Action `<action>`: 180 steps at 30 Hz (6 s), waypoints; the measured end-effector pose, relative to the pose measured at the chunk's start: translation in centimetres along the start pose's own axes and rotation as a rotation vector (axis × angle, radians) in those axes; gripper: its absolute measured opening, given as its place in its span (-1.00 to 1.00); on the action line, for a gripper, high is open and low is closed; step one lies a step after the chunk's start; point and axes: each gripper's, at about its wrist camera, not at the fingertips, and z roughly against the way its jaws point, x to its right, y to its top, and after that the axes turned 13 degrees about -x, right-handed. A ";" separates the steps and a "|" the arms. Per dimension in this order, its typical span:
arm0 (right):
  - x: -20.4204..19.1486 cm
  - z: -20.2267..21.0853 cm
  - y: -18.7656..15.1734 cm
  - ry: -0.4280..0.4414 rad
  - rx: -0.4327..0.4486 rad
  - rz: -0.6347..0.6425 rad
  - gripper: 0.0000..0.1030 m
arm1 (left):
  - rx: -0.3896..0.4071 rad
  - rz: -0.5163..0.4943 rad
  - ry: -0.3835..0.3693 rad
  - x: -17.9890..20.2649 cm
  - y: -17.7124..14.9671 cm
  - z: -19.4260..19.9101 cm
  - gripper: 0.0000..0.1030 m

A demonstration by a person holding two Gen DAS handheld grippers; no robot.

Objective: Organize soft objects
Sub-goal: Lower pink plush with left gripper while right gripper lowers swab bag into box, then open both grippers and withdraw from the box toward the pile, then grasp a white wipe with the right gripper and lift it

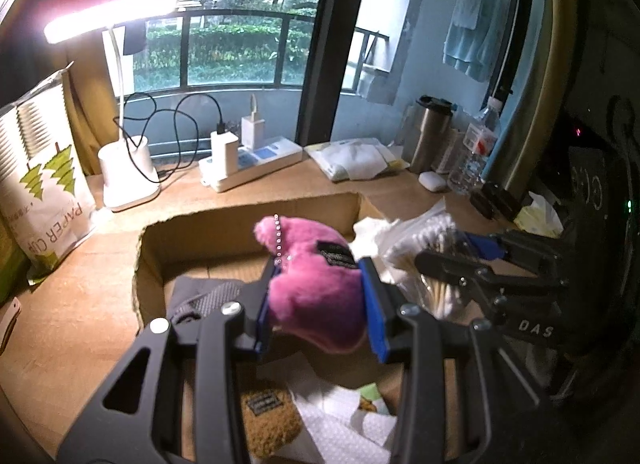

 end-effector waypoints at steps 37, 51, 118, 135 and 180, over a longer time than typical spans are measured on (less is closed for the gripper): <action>3.7 -6.9 3.5 0.022 -0.067 -0.014 -0.03 | -0.167 0.060 -0.007 -0.6 2.1 -9.2 -0.18; 2.8 -5.7 3.1 -0.006 -0.056 -0.016 0.25 | -0.160 0.070 0.007 -0.8 1.3 -7.5 0.02; -9.7 -2.7 -5.9 -0.035 -0.138 0.073 0.29 | -0.087 0.173 0.017 -6.2 -11.3 1.8 0.04; -13.1 -6.7 -7.3 -0.054 -0.230 0.183 0.27 | -0.113 0.221 0.015 -8.5 -12.8 0.8 0.05; 0.9 -4.0 -5.6 -0.109 -0.130 -0.048 -0.01 | -0.282 0.111 0.100 -2.5 -8.1 -6.1 0.20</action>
